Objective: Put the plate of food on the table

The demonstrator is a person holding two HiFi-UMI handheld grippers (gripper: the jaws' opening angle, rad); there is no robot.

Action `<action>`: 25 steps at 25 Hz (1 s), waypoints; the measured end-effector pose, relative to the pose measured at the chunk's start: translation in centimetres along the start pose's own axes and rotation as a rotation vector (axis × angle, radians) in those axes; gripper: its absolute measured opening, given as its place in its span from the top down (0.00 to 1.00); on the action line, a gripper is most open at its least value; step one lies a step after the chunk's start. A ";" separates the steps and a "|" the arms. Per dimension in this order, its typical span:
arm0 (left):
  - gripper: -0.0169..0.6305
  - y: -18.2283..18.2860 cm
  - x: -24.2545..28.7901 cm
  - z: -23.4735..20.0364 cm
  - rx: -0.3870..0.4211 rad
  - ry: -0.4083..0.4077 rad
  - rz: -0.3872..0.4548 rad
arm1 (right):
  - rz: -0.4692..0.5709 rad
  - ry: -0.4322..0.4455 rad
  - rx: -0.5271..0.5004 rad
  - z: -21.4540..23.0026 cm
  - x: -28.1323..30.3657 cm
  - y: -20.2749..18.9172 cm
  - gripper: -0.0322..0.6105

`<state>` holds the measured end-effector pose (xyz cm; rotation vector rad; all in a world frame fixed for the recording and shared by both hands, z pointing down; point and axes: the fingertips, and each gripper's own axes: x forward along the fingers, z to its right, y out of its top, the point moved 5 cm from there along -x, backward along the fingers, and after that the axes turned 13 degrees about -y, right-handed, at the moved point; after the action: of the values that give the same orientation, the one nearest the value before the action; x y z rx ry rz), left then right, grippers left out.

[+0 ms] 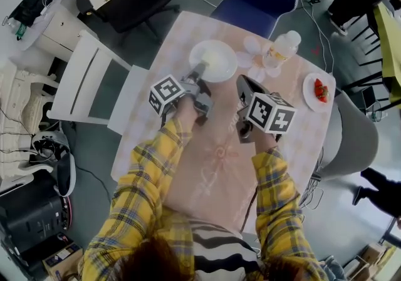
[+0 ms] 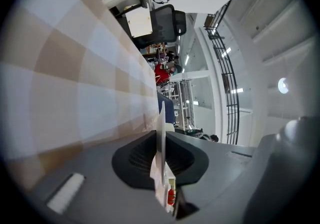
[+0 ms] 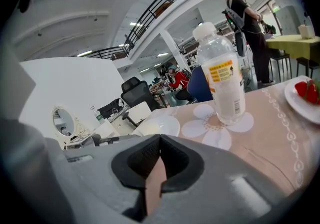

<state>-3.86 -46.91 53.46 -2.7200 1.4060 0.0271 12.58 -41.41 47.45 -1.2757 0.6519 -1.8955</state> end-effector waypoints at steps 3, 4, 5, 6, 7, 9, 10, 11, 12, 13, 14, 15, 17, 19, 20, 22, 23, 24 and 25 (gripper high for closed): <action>0.95 0.0 1.5 1.0 0.025 -0.002 -0.038 | -0.010 0.010 -0.003 -0.2 0.5 -0.2 0.95; 0.96 0.1 2.1 1.2 0.016 -0.009 -0.042 | -0.013 0.012 0.000 -0.2 0.7 -0.3 0.95; 0.96 0.3 2.6 1.3 0.011 -0.011 -0.046 | -0.016 0.013 0.002 -0.3 0.9 -0.4 0.95; 0.96 0.5 3.0 1.4 0.013 -0.007 -0.052 | -0.019 0.013 0.001 -0.4 1.1 -0.5 0.95; 0.95 0.8 3.3 1.4 0.022 0.001 -0.059 | -0.021 0.012 0.000 -0.5 1.2 -0.5 0.95; 0.95 1.2 3.9 1.3 0.047 0.023 -0.073 | -0.021 0.009 -0.007 -0.6 1.4 -0.4 0.95; 0.95 1.3 4.2 1.3 0.058 0.034 -0.079 | -0.020 0.005 -0.011 -0.6 1.6 -0.2 0.95; 0.95 1.3 4.5 1.1 0.066 0.047 -0.085 | -0.017 0.002 -0.016 -0.5 1.7 0.0 0.95; 0.95 1.3 4.7 1.0 0.072 0.060 -0.089 | -0.015 -0.002 -0.020 -0.4 1.9 0.3 0.95; 0.95 1.3 5.0 0.9 0.076 0.074 -0.091 | -0.013 -0.005 -0.023 -0.3 2.0 0.5 0.95; 0.95 1.4 5.1 0.8 0.078 0.087 -0.093 | -0.013 -0.008 -0.027 -0.2 2.2 0.8 0.95; 0.95 1.4 5.3 0.6 0.078 0.100 -0.095 | -0.015 -0.011 -0.028 -0.1 2.4 0.9 0.95; 0.95 1.3 5.7 0.5 0.076 0.120 -0.102 | -0.021 -0.011 -0.023 0.0 2.7 0.9 0.95; 0.95 1.2 6.0 0.4 0.075 0.140 -0.111 | -0.024 -0.009 -0.024 -0.1 2.9 0.9 0.95; 0.95 1.2 6.2 0.3 0.076 0.151 -0.118 | -0.026 -0.008 -0.025 -0.1 3.0 0.9 0.95; 0.95 1.2 6.5 0.1 0.079 0.170 -0.137 | -0.029 -0.008 -0.025 -0.1 3.2 0.8 0.95; 0.95 1.2 6.7 0.1 0.083 0.178 -0.150 | -0.029 -0.010 -0.026 -0.1 3.3 0.8 0.95; 0.95 1.3 6.8 0.1 0.091 0.185 -0.165 | -0.030 -0.011 -0.028 -0.1 3.4 0.9 0.95; 0.95 1.4 7.0 0.2 0.104 0.194 -0.181 | -0.030 -0.013 -0.029 -0.1 3.4 0.9 0.95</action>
<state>-0.99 -53.40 52.80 -2.8118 1.1583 -0.3196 11.98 -44.71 48.63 -1.3219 0.6585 -1.9063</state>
